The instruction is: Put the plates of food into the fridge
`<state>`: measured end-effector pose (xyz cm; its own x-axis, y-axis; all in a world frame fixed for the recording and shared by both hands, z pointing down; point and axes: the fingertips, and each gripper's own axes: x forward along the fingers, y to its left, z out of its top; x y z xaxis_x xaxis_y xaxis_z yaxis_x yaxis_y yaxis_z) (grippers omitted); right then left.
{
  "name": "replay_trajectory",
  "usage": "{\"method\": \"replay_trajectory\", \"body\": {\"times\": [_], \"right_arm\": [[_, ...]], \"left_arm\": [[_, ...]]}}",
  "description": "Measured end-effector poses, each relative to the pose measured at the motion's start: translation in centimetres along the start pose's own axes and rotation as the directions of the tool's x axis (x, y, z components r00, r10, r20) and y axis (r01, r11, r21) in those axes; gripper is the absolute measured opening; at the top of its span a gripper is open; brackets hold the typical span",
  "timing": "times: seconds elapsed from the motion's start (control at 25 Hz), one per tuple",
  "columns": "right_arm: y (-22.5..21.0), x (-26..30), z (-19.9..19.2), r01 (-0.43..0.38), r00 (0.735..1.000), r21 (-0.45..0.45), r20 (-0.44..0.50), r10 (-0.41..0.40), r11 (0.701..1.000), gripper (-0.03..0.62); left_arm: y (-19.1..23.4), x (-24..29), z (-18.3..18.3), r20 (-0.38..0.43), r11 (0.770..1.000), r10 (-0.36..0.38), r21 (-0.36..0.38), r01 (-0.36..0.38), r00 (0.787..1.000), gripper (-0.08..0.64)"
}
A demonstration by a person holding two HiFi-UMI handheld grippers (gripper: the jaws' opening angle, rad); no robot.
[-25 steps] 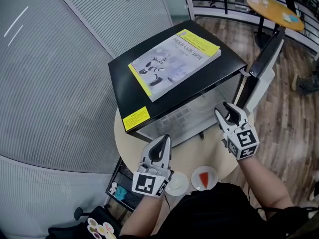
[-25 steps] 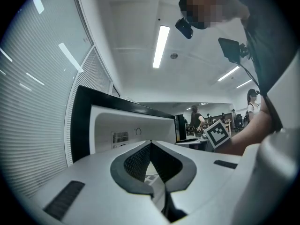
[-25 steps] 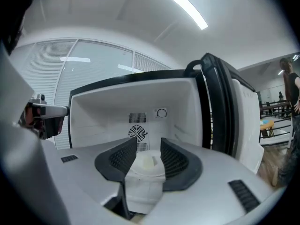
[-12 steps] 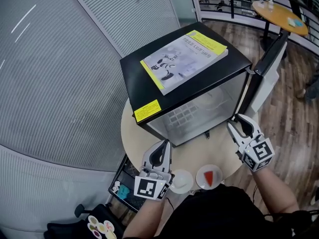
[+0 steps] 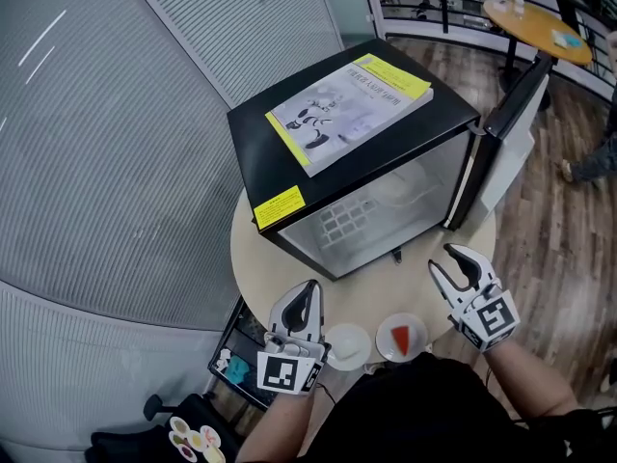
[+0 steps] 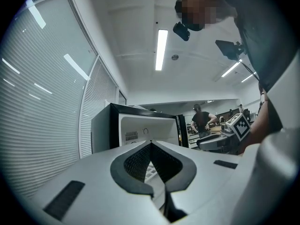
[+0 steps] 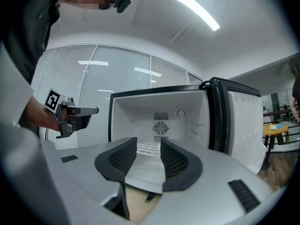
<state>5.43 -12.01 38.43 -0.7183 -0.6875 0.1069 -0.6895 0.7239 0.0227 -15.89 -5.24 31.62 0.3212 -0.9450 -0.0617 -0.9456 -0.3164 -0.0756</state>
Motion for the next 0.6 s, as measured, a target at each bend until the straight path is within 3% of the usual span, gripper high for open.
{"method": "replay_trajectory", "body": {"times": [0.36,0.6], "right_arm": [[-0.2,-0.5,-2.3,-0.008,1.0,0.047,-0.008,0.009,0.999,0.164],[-0.8,-0.1,-2.7,-0.043,0.999,0.073,-0.004,0.043,0.996,0.165]], "left_arm": [[-0.6,-1.3,0.8,0.026,0.997,0.059,0.057,-0.061,0.998,0.002],[-1.8,-2.3,2.2,0.063,0.995,0.078,0.056,-0.081,0.995,0.002]]}}
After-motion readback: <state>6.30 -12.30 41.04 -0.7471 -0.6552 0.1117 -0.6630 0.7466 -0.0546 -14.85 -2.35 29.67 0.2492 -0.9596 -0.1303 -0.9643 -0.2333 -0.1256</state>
